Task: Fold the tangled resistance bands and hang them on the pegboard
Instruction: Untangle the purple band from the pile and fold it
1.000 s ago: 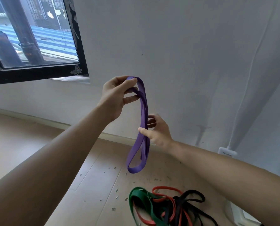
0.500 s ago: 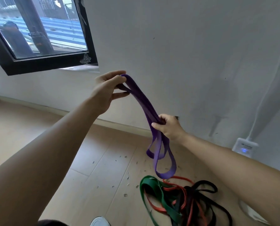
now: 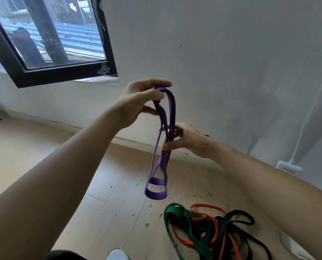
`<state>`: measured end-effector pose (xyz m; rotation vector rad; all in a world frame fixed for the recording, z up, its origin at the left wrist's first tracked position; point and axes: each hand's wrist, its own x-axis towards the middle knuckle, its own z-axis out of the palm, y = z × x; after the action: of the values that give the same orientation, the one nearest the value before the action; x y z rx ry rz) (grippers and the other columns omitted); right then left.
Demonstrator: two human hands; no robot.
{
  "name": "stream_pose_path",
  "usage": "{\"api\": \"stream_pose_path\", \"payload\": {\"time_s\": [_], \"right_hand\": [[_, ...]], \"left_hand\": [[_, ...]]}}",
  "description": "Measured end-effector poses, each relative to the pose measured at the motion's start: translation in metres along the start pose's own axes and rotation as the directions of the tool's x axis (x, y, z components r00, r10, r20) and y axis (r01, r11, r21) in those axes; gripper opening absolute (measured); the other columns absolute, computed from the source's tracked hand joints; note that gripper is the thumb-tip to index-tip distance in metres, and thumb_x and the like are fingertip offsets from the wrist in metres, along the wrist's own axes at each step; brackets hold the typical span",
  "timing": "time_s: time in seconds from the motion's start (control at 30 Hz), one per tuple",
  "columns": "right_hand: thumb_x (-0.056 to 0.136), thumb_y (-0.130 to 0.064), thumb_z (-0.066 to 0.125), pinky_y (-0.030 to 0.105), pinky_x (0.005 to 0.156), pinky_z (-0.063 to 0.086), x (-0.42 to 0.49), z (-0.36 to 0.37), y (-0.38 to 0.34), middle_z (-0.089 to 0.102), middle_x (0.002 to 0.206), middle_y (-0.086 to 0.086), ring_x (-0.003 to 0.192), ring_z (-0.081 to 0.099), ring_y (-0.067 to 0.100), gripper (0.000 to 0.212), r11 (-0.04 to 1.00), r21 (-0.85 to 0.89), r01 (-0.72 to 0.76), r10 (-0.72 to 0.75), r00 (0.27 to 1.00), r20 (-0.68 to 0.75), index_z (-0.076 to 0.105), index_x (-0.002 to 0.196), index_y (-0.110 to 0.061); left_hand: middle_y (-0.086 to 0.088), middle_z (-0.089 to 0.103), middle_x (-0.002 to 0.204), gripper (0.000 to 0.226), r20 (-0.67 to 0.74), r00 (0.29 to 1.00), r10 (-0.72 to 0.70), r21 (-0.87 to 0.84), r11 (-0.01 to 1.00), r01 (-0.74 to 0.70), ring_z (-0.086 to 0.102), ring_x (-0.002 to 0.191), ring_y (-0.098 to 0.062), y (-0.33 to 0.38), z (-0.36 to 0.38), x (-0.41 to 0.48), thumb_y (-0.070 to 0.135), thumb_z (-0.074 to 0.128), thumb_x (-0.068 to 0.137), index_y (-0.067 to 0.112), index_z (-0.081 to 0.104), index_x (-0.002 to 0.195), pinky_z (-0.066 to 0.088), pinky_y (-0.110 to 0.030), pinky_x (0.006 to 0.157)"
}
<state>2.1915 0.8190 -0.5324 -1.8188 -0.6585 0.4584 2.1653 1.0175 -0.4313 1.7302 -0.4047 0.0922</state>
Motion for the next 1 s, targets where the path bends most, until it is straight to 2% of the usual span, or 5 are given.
{"api": "stream_pose_path", "payload": {"time_s": [0.2,0.5,0.63,0.77,1.0], "right_hand": [[0.085,-0.02,0.078,0.027,0.089,0.051,0.004,0.001,0.0,0.074,0.103,-0.005,0.102,0.07,0.012,0.018,0.989,0.146,0.033,-0.021,0.997,-0.078,0.068,0.099,-0.015],[0.082,-0.033,0.082,0.043,0.106,0.048,0.005,0.02,-0.001,0.074,0.116,0.003,0.114,0.067,0.022,0.055,0.99,0.139,0.03,-0.031,1.0,0.006,0.059,0.129,-0.017],[0.084,-0.027,0.079,0.023,0.089,0.046,0.001,0.019,-0.005,0.068,0.103,-0.003,0.1,0.066,0.011,0.039,0.989,0.145,0.01,-0.01,1.0,0.001,0.062,0.118,-0.015],[0.08,-0.022,0.083,0.034,0.086,0.052,0.003,0.024,-0.001,0.066,0.085,0.0,0.083,0.065,0.015,0.032,0.996,0.058,0.065,-0.062,0.997,-0.043,0.06,0.101,-0.015],[0.082,-0.012,0.079,0.039,0.086,0.053,-0.007,0.007,0.022,0.061,0.09,0.007,0.084,0.061,0.021,0.033,0.996,0.091,-0.016,0.021,0.998,-0.06,0.065,0.112,-0.011]], "left_hand": [[0.004,0.064,0.089,0.033,-0.08,0.997,0.019,0.022,1.0,-0.017,0.061,0.088,-0.015,0.001,-0.008,-0.003,0.009,0.068,0.088,0.014,0.072,0.121,0.059,-0.037,0.07],[0.006,0.066,0.087,0.031,-0.185,0.982,0.035,0.008,0.999,-0.034,0.064,0.085,-0.008,0.003,-0.014,-0.006,0.005,0.066,0.092,0.011,0.07,0.122,0.059,-0.033,0.068],[0.004,0.067,0.089,0.03,-0.246,0.969,-0.002,-0.084,0.996,-0.02,0.065,0.085,-0.009,0.001,-0.017,-0.007,0.005,0.064,0.094,0.008,0.068,0.124,0.06,-0.038,0.072],[-0.004,0.067,0.096,0.029,-0.284,0.958,-0.042,-0.203,0.979,-0.017,0.065,0.088,-0.015,0.001,-0.017,-0.007,0.005,0.063,0.096,0.005,0.066,0.124,0.061,-0.044,0.078],[-0.007,0.067,0.097,0.033,-0.393,0.917,-0.07,-0.335,0.939,-0.072,0.067,0.09,-0.018,-0.002,-0.036,-0.01,0.001,0.061,0.093,0.003,0.064,0.126,0.06,-0.043,0.082]]}}
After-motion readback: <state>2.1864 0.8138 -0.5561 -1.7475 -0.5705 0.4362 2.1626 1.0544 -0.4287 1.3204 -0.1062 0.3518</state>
